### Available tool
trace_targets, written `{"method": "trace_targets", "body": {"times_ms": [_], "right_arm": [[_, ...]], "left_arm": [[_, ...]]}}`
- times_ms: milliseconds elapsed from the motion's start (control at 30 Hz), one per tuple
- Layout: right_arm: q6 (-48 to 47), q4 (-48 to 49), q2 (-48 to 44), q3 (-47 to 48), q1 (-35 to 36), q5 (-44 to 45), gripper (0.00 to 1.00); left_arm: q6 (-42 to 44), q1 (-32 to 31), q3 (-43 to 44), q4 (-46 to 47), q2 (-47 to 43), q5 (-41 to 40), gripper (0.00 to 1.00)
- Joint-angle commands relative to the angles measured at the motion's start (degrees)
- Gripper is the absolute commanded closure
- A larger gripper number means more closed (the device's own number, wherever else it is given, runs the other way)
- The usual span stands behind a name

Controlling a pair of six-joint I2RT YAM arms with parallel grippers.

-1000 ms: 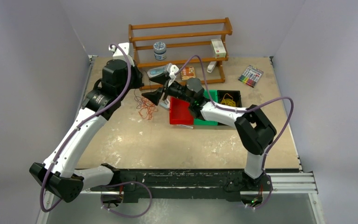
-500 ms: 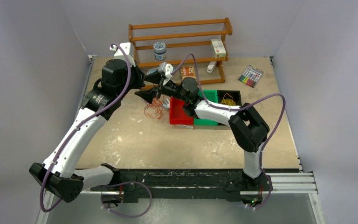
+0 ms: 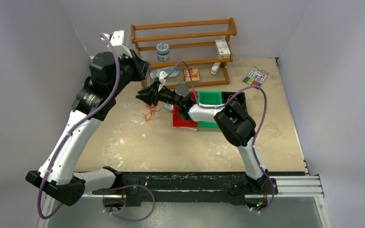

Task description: Untangle the cables

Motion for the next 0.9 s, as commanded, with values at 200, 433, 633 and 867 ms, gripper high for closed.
{"method": "trace_targets", "body": {"times_ms": [200,433,633,867], "right_arm": [[0.3,3.3,1.6,-4.0,2.7,0.1,0.79],[1.2,4.1,4.1,-6.7,3.0,-0.2,0.81],[1.8,5.3,5.1,-9.2,3.0,0.1,0.75],[2.1,4.8,6.1,-9.7,3.0,0.0,0.82]], "left_arm": [[1.2,0.0,12.2,0.9,0.4,-5.9,1.0],[3.9,0.0,18.2,-0.2,1.0,-11.0,1.0],[5.1,0.0,19.9,-0.4,0.6,-13.2,1.0],[5.6,0.0,21.1,-0.5,0.6,-13.8,1.0]]}}
